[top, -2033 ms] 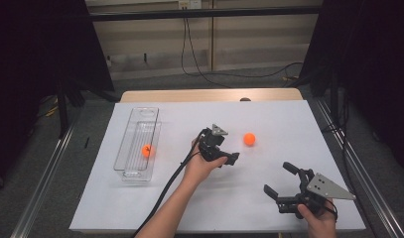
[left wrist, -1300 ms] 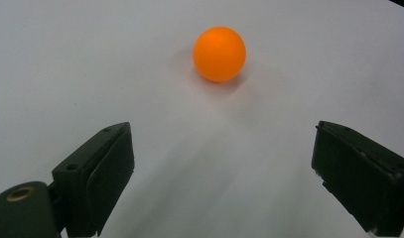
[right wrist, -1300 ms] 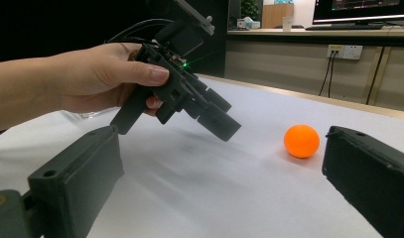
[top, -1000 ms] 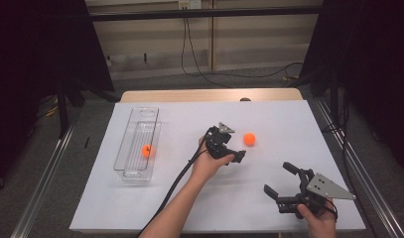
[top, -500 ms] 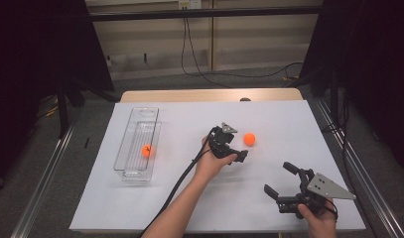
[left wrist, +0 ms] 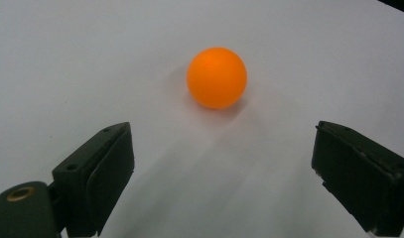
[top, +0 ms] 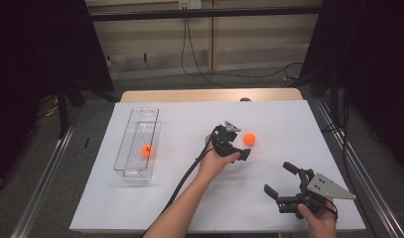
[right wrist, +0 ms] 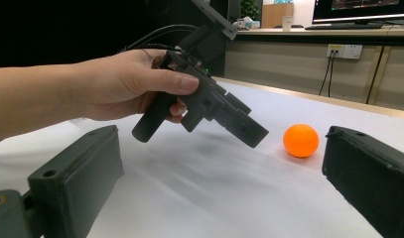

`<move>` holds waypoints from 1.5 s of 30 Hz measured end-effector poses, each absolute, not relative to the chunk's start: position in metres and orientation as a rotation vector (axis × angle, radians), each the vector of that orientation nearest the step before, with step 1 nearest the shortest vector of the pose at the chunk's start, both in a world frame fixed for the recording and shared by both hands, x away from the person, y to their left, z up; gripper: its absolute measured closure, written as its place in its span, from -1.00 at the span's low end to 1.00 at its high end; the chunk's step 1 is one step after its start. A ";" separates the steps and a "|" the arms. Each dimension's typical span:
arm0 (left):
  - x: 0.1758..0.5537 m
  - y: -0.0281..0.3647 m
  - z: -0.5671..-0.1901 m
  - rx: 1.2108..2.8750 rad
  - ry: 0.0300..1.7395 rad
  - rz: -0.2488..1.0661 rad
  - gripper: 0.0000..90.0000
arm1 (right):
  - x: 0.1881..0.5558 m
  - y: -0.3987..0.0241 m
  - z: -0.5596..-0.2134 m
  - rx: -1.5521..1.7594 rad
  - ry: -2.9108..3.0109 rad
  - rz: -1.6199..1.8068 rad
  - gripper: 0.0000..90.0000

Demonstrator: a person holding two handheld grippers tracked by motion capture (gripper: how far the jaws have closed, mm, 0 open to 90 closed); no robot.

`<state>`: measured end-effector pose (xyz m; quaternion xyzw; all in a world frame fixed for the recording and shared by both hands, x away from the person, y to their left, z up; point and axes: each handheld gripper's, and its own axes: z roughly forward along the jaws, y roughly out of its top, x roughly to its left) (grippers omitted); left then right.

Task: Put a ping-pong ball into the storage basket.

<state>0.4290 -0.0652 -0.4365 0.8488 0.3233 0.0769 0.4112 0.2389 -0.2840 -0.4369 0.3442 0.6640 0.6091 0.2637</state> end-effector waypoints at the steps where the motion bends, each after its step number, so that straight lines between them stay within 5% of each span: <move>1: 0.429 -0.066 -0.436 2.133 0.816 0.186 -0.79 | 0.239 -0.284 -0.437 0.930 1.795 1.647 -0.97; 45: 0.440 -0.089 -0.435 2.101 0.830 0.216 -0.79 | 0.241 -0.286 -0.437 0.933 1.792 1.649 -0.97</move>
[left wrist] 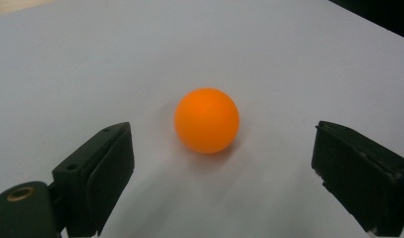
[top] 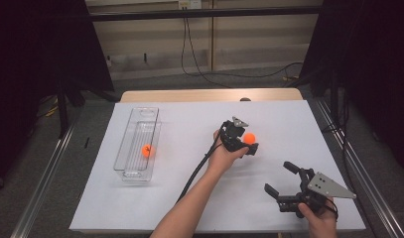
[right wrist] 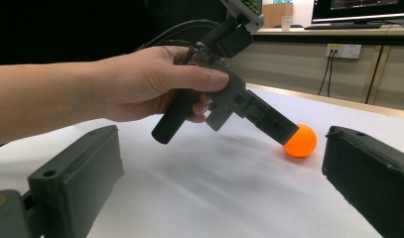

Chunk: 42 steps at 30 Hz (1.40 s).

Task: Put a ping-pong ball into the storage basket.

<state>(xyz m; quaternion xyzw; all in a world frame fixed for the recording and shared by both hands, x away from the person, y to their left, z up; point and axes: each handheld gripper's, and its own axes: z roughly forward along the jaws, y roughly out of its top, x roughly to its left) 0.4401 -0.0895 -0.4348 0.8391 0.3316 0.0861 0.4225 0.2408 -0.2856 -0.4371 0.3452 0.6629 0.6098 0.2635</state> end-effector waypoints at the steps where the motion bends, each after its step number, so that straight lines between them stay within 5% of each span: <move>1: 0.440 -0.090 -0.435 2.099 0.835 0.215 -0.79 | 0.241 -0.286 -0.437 0.935 1.793 1.649 -0.97; 42: 0.451 -0.093 -0.442 2.100 0.868 0.229 -0.78 | 0.242 -0.286 -0.438 0.935 1.795 1.646 -0.97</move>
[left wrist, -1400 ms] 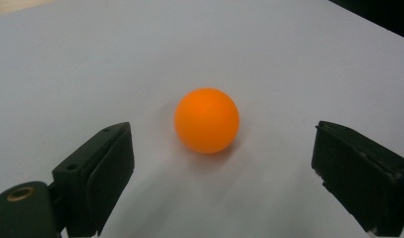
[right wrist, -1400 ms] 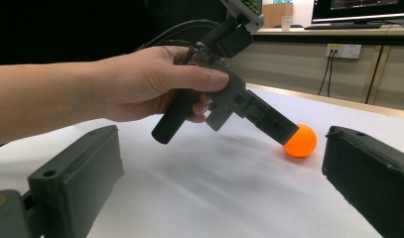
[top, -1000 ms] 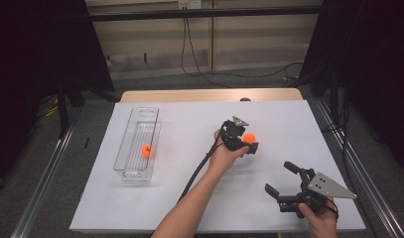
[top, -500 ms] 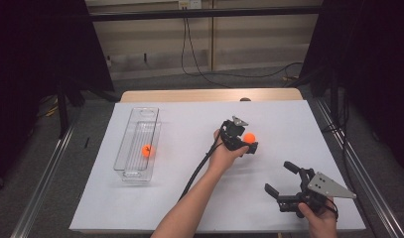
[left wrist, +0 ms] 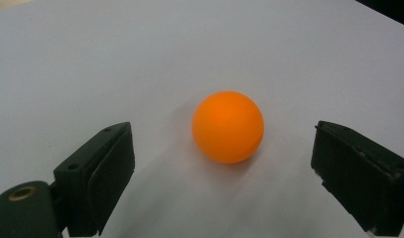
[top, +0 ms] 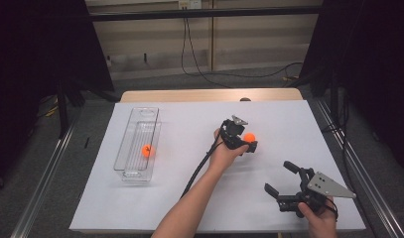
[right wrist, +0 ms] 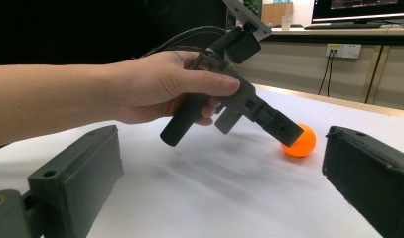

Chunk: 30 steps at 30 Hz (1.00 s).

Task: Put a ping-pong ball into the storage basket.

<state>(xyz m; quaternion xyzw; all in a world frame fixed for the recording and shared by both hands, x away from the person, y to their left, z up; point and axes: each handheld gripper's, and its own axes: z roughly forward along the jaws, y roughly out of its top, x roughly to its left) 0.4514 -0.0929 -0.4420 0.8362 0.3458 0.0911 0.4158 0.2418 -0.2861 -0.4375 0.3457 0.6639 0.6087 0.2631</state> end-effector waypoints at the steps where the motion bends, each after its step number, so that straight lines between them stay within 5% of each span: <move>1: 0.452 -0.093 -0.442 2.100 0.868 0.230 -0.78 | 0.242 -0.286 -0.438 0.938 1.796 1.648 -0.97; 15: 0.457 -0.096 -0.447 2.101 0.871 0.253 -0.70 | 0.241 -0.287 -0.437 0.938 1.788 1.648 -0.97; 30: 0.460 -0.104 -0.454 2.114 0.841 0.258 -0.33 | 0.241 -0.288 -0.437 0.935 1.787 1.650 -0.97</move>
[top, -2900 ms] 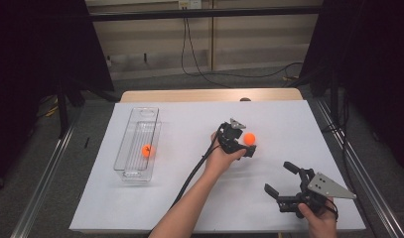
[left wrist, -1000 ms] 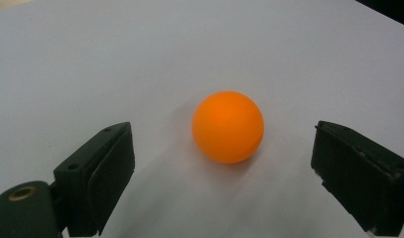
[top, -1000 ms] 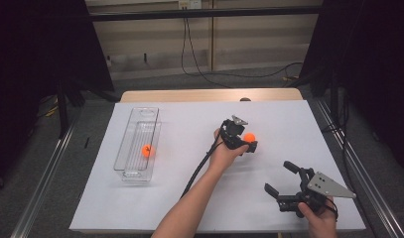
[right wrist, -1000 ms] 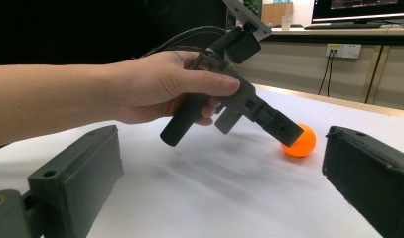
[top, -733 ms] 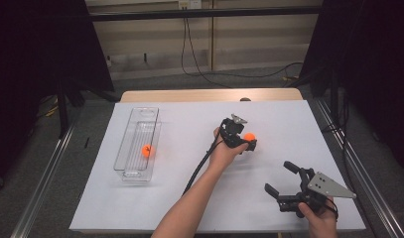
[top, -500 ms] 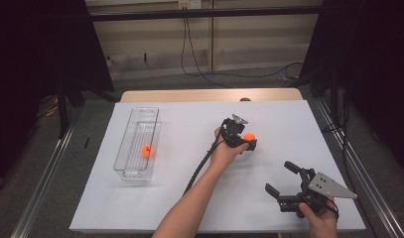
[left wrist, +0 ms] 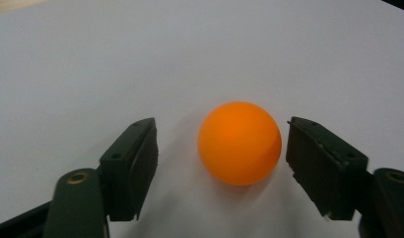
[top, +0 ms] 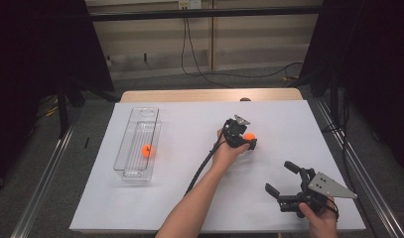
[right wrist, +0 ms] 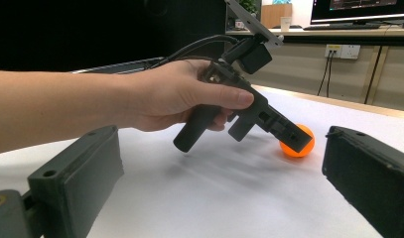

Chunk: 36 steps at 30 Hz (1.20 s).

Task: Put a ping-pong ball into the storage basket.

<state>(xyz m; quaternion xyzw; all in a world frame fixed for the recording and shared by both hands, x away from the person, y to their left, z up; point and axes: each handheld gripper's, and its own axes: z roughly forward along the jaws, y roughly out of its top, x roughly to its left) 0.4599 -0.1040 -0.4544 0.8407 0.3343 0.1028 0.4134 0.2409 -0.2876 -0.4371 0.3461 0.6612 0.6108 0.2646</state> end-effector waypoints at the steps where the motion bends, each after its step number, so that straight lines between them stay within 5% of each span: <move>1: 0.460 -0.104 -0.455 2.119 0.837 0.263 -0.32 | 0.241 -0.288 -0.437 0.937 1.787 1.650 -0.97; 18: 0.459 -0.110 -0.457 2.152 0.788 0.274 0.12 | 0.241 -0.288 -0.437 0.937 1.785 1.650 -0.97; 36: 0.452 -0.090 -0.450 2.153 0.783 0.187 0.13 | 0.241 -0.288 -0.437 0.931 1.787 1.646 -0.97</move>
